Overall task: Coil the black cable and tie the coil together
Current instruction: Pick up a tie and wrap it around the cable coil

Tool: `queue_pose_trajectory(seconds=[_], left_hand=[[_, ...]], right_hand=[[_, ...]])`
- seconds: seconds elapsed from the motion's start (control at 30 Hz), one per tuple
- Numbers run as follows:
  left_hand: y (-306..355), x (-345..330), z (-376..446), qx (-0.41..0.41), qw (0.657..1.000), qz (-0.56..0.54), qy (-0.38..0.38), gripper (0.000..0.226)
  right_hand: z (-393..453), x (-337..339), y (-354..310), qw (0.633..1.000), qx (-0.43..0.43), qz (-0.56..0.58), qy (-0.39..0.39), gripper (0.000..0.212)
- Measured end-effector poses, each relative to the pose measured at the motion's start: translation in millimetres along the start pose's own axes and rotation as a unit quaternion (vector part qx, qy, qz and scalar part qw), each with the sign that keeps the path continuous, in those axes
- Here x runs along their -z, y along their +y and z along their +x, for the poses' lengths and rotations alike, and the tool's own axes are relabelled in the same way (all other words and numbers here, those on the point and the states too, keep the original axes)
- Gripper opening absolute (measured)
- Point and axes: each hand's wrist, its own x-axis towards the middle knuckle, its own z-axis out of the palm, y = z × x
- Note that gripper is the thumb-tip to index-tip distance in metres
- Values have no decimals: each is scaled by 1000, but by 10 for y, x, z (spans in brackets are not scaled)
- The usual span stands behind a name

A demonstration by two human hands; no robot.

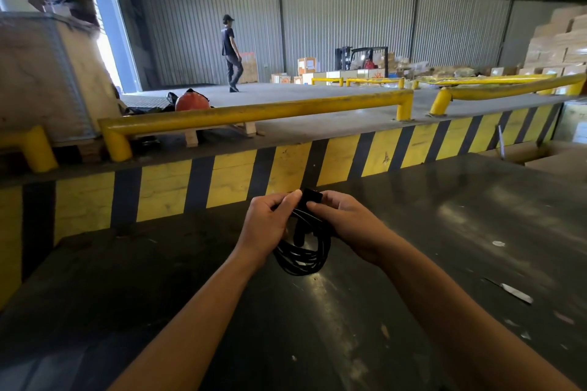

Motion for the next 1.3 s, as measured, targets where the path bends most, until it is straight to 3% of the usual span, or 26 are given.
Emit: queue_pose_trajectory(seconds=[0.33,0.43,0.57,0.67,0.8,0.93,1.17,1.3], left_hand=[[99,17,2,51,996,-61,-45,25],[68,27,29,65,997,-39,-13,26],[17,48,69,108,993,-20,30,29],[24,50,90,136,989,-36,50,28],[20,36,111,157,984,-30,79,27],[24,26,110,169,982,-21,86,28],[30,44,119,185,979,16,84,28],[51,55,143,202,976,19,84,29]], right_hand=[[13,7,-53,999,-43,-17,26,29],[-16,8,-62,998,-38,-37,20,40],[-110,9,-103,993,2,-121,-8,67],[-138,-56,-72,963,65,-258,36,80],[-149,-191,39,883,190,-411,123,51],[-110,-250,100,819,233,-503,148,37],[-76,-312,61,804,221,-544,96,46],[-55,-320,48,801,240,-538,109,38]])
